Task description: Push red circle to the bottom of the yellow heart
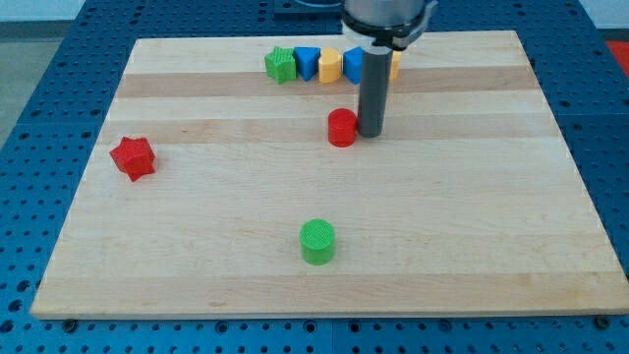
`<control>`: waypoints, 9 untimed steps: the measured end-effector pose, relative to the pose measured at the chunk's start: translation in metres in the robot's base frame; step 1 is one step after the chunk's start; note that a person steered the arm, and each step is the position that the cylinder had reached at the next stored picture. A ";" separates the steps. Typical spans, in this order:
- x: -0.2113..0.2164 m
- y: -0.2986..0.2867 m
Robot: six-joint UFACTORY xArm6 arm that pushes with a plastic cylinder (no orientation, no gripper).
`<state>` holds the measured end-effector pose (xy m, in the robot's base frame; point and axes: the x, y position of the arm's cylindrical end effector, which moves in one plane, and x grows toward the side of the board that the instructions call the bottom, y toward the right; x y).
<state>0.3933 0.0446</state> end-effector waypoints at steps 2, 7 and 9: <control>0.046 -0.005; 0.028 -0.061; 0.026 -0.049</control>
<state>0.4191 -0.0049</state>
